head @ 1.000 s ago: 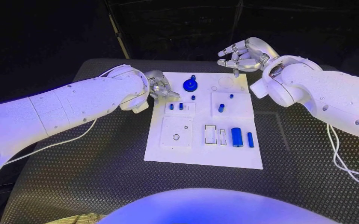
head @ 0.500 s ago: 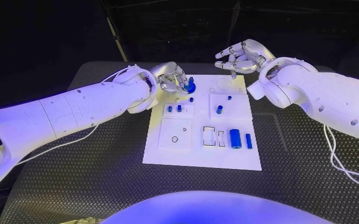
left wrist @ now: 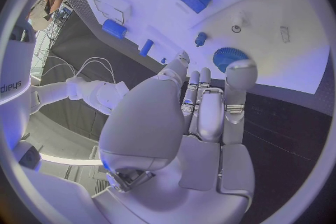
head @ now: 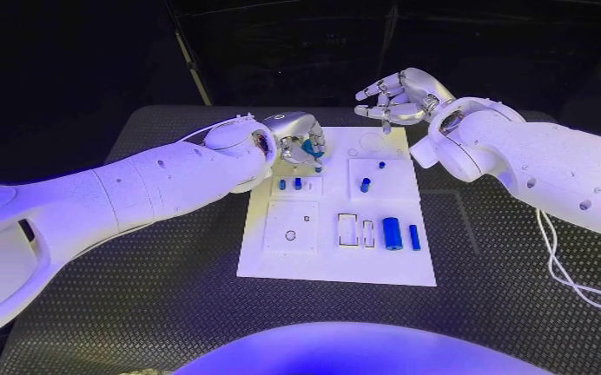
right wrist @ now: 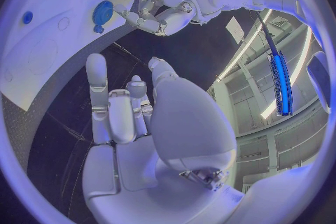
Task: Assemble the parts on the task board
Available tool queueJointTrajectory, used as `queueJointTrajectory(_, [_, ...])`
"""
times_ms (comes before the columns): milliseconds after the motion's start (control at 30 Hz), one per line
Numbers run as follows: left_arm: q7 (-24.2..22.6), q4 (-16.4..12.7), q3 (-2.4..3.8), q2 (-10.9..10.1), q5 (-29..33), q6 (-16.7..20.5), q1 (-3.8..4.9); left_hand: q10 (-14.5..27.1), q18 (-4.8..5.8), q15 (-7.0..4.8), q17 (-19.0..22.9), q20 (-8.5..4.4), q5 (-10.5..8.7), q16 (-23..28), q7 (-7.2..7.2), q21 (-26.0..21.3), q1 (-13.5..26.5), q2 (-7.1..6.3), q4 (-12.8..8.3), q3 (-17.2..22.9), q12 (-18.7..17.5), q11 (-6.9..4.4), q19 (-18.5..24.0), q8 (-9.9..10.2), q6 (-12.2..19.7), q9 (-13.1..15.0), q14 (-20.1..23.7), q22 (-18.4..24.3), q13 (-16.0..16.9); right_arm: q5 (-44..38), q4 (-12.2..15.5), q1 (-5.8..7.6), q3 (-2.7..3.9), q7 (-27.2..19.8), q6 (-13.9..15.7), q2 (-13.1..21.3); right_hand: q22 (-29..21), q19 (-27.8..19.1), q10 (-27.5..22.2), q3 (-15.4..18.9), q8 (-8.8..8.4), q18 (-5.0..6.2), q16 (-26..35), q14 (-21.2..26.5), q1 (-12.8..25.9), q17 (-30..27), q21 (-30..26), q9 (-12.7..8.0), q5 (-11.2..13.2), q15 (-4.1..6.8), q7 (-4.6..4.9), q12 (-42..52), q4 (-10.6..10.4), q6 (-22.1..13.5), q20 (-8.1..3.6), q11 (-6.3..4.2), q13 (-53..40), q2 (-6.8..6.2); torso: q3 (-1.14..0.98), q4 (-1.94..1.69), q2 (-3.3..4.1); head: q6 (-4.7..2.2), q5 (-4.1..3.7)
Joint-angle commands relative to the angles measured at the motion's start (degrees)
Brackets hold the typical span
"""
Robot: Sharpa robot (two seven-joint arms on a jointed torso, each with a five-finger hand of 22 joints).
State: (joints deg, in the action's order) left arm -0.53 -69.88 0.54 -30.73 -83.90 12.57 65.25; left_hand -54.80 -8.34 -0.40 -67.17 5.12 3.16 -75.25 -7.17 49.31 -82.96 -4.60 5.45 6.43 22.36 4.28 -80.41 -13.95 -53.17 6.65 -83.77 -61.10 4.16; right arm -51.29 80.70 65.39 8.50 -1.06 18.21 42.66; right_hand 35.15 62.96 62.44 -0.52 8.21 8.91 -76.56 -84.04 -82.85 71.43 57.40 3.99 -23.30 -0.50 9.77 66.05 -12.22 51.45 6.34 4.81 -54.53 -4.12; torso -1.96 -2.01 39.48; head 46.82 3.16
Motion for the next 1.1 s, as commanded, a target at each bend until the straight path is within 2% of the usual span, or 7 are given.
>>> queueJointTrajectory(33, [1.1,0.9,-0.01,0.7,-5.0,-4.3,0.07,-0.3,1.23,-0.28,-0.4,0.01,0.01,-0.6,0.11,1.4,0.0,-0.42,0.0,0.4,-0.4,0.04,-0.6,0.5,-0.4,-0.1,-1.9,-1.1,-0.1,-0.3,0.1,0.11,0.03,-0.6,-0.3,-0.1,0.0,-0.2,-0.4,-0.1,0.27,0.96,0.1,-0.9,0.2,-0.1,-0.4,0.0,-0.2,0.28,-0.03,0.0,-0.2,0.0,0.00,-0.08,0.1,0.44,0.01,-0.10,0.00,0.06,-0.09])
queueJointTrajectory(500, [2.3,4.2,-0.10,3.6,-6.6,-7.3,0.05,-0.8,1.60,-0.50,0.1,-0.21,0.03,-0.7,0.26,4.1,0.1,-0.19,0.1,0.8,-1.1,-0.09,-1.4,1.1,-1.0,-0.3,-2.0,-3.2,-0.2,-0.4,0.1,0.11,0.02,-0.6,-0.4,-0.2,0.0,-0.2,-0.4,-0.1,0.27,0.96,0.1,-0.9,0.2,-0.1,-0.4,0.0,-0.2,0.28,-0.03,0.0,-0.2,0.0,0.00,-0.08,0.1,0.44,-0.02,-0.10,-0.05,0.13,-0.26])
queueJointTrajectory(1100, [2.2,5.3,-0.17,4.7,-6.7,-8.8,0.03,-4.0,2.01,-0.67,0.7,-0.36,0.05,-0.9,0.57,6.9,-0.8,1.10,0.0,3.2,-2.7,-0.47,-1.6,2.0,-3.6,-0.4,-2.1,-5.8,-0.3,-0.4,0.1,0.11,0.02,-0.6,-0.5,-0.4,0.2,-0.1,-0.2,-0.2,0.35,0.92,0.0,-1.0,0.0,0.1,-0.3,0.0,-0.3,0.30,-0.05,0.2,-0.1,0.0,-0.01,-0.10,-0.1,0.53,0.00,-0.15,-0.08,0.35,-0.33])
